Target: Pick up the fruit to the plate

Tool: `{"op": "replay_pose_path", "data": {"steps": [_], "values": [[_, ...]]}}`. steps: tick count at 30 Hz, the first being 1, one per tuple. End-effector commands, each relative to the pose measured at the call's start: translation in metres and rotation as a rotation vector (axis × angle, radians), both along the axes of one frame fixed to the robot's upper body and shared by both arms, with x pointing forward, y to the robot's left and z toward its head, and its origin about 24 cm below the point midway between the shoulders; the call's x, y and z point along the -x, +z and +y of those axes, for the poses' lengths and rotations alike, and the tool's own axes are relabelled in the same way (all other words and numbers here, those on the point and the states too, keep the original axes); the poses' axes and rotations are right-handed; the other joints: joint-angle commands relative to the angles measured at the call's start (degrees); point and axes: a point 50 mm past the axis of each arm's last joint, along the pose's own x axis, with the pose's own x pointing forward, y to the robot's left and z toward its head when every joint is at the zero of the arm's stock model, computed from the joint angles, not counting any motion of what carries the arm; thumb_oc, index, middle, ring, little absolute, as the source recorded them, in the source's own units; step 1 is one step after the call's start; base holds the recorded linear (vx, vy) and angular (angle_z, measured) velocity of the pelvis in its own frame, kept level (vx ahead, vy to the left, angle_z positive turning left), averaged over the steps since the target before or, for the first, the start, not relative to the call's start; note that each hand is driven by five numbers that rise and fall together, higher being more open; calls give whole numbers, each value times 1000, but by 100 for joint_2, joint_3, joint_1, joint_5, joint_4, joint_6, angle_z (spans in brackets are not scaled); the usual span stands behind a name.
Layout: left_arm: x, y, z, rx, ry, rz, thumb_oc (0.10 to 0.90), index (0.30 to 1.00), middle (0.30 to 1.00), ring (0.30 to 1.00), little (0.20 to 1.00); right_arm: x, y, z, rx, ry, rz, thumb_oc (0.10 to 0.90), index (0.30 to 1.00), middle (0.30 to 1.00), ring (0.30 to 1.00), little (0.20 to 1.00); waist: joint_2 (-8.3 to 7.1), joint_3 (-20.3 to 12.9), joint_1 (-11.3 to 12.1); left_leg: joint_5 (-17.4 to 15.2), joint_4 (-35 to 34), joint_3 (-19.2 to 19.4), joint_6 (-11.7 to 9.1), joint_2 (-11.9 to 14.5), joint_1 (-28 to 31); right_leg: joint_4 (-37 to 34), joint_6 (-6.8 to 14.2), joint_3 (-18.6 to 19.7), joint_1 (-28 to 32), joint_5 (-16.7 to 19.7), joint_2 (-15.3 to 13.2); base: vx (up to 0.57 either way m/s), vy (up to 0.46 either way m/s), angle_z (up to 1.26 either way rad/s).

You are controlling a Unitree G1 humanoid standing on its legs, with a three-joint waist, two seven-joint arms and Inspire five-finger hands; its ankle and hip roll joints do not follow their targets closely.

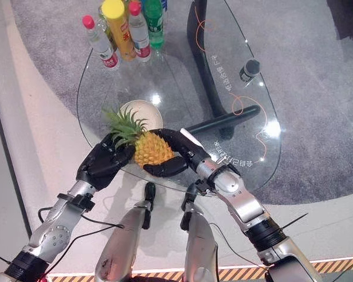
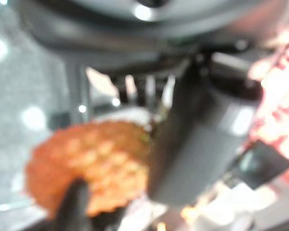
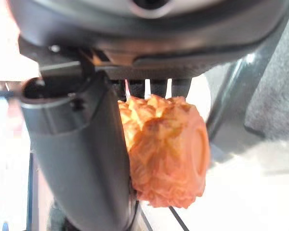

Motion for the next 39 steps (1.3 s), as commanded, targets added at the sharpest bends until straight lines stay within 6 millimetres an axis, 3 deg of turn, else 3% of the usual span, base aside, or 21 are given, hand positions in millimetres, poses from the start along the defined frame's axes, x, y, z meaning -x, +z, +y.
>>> {"op": "replay_pose_path", "data": {"steps": [1,7,18,27,35,36,37,39], "values": [[5,67,-41,128,-191,-332,800,900,900,900,900,65,43,87,-40,666,-172,100,300,300,300,200,108,-144,67,-327,328,-169,97,-433,23,280,202,-149,393,-91,165,0,0,0],[5,66,-37,146,-169,-360,800,900,900,900,900,81,32,103,-24,904,-28,100,300,300,300,200,84,-144,163,-310,321,-220,95,-462,-34,258,216,-161,347,-60,175,-2,-2,2],[7,65,-36,223,-172,-381,800,900,900,900,900,99,23,119,-104,1138,100,100,300,300,300,200,46,-144,303,-314,272,-288,77,-491,-16,227,256,-250,390,-32,147,0,-2,1],[7,64,-42,303,-204,-391,800,900,900,900,900,101,23,127,-147,1176,130,100,300,300,300,200,24,-144,340,-307,181,-334,67,-510,44,153,289,-301,445,6,119,-2,-3,5],[13,74,-55,442,-333,-536,800,900,900,900,900,97,21,133,-150,1144,142,100,300,300,300,200,22,-144,310,-298,92,-320,45,-509,110,96,308,-312,491,27,98,0,0,0],[13,74,-57,437,-339,-543,364,526,526,526,464,97,20,134,-151,1140,146,100,300,300,300,200,20,-144,299,-303,89,-325,43,-509,117,99,310,-304,487,28,96,1,30,1],[13,74,-58,429,-339,-546,232,413,413,413,332,97,20,135,-152,1134,147,100,300,300,300,200,18,-144,294,-303,81,-329,41,-512,122,93,312,-298,488,30,97,0,0,0],[12,75,-60,424,-340,-552,100,300,300,300,200,96,20,136,-152,1128,149,100,300,300,300,200,17,-144,284,-301,80,-330,41,-517,116,86,314,-289,480,36,98,0,0,0]]}}
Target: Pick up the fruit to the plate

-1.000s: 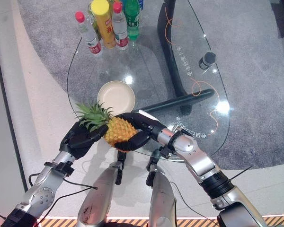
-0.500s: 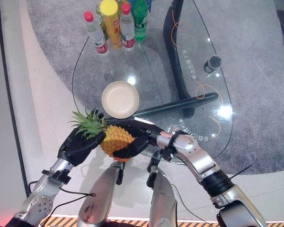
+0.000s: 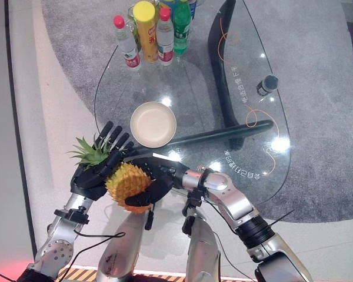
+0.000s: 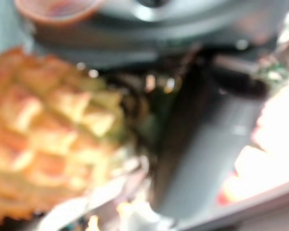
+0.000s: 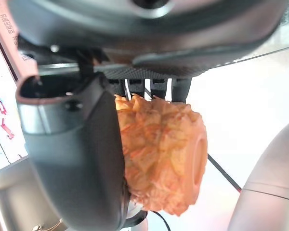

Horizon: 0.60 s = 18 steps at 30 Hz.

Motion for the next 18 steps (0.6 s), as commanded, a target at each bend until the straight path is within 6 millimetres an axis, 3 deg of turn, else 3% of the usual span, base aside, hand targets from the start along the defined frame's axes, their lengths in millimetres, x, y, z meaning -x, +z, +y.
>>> {"op": "replay_pose_path", "data": {"steps": [1,18], "values": [[-8,87,-60,127,-262,-474,100,300,300,300,200,85,35,101,-221,753,-94,100,300,300,300,200,16,-141,-121,-347,179,-119,122,-482,15,72,323,-110,330,110,132,0,0,0],[-8,89,-57,210,-282,-556,100,300,300,300,200,76,36,98,-266,659,-94,100,300,300,300,200,56,-141,-162,-336,108,-61,119,-478,65,70,343,-140,338,117,87,0,0,0]]}}
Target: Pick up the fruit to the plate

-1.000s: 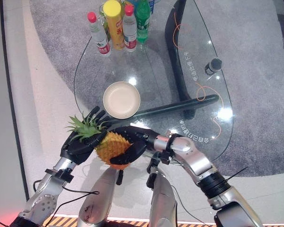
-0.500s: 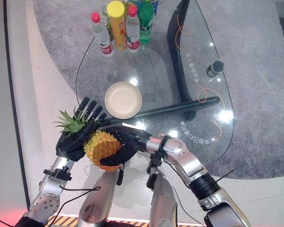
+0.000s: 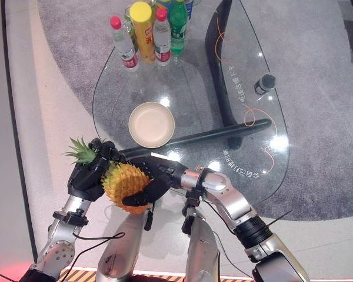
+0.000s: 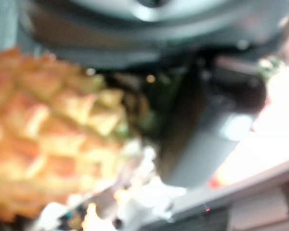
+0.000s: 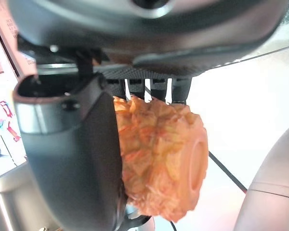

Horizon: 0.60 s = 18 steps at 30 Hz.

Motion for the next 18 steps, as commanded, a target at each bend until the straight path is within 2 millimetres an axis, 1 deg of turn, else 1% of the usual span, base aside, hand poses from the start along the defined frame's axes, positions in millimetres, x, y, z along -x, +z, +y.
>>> {"op": "replay_pose_path", "data": {"steps": [1,7,13,14,15,18], "values": [[-9,92,-61,209,-278,-487,100,300,300,300,200,75,36,95,-260,646,-103,100,300,300,300,200,63,-140,-25,-348,160,-69,106,-460,17,93,340,-140,303,116,108,0,0,0],[-10,92,-62,236,-269,-490,100,300,300,300,200,72,39,94,-300,605,-109,100,300,300,300,200,55,-140,-54,-359,176,-44,105,-451,1,109,347,-142,279,116,102,0,0,0],[-10,94,-64,247,-262,-490,100,300,300,300,200,64,40,90,-331,482,-100,100,300,300,300,200,66,-140,-86,-380,204,-20,105,-441,-6,146,344,-157,259,106,75,0,0,0],[-10,94,-63,250,-260,-489,100,300,300,300,200,61,39,88,-328,445,-99,641,764,764,764,741,67,-140,-94,-384,216,-6,105,-436,-5,158,343,-161,260,101,68,0,0,0],[-10,94,-63,249,-260,-489,100,300,300,300,200,60,38,87,-323,434,-98,800,900,900,900,900,65,-140,-98,-384,221,0,105,-435,-5,162,343,-163,263,100,65,0,0,0],[-9,95,-64,248,-261,-495,100,300,300,300,200,58,35,82,-308,411,-95,800,900,900,900,900,61,-140,-126,-381,227,13,112,-428,-5,173,337,-156,257,103,71,0,0,0]]}}
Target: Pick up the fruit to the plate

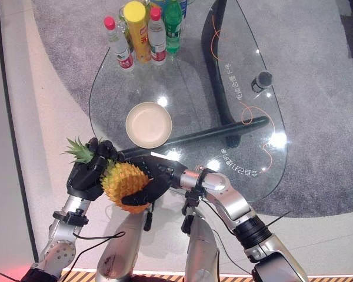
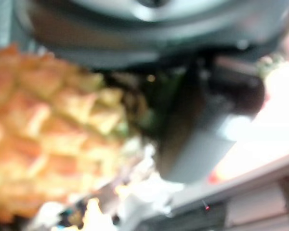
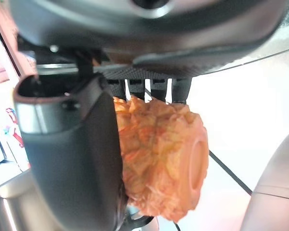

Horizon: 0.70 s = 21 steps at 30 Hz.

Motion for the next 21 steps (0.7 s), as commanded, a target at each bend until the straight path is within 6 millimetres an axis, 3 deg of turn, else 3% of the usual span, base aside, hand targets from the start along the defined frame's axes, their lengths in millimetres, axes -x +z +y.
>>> {"op": "replay_pose_path", "data": {"steps": [1,9,17,20,21], "values": [[-6,93,-65,230,-275,-471,100,300,300,300,200,57,34,80,-277,415,-97,800,900,900,900,900,63,-140,-39,-399,266,2,97,-430,-32,196,336,-153,246,100,69,0,0,0],[-5,93,-62,217,-252,-473,100,300,300,300,200,50,36,70,-281,319,-142,800,900,900,900,900,58,-140,-70,-389,253,-13,107,-425,-80,197,329,-131,185,112,90,0,0,0],[-7,96,-53,169,-220,-478,100,300,300,300,200,37,49,41,-312,149,-256,800,900,900,900,900,-8,-140,-151,-419,305,10,120,-388,-107,278,334,-127,146,85,121,0,0,0],[-7,96,-53,169,-219,-478,100,300,300,300,200,37,50,40,-312,145,-258,800,900,900,900,900,-8,-140,-153,-419,307,12,120,-386,-108,281,334,-126,144,84,121,0,0,0],[-7,96,-49,160,-206,-475,100,300,300,300,200,34,52,28,-314,79,-292,800,900,900,900,900,-21,-140,-206,-446,341,25,128,-371,-94,318,337,-103,140,74,118,0,0,0]]}}
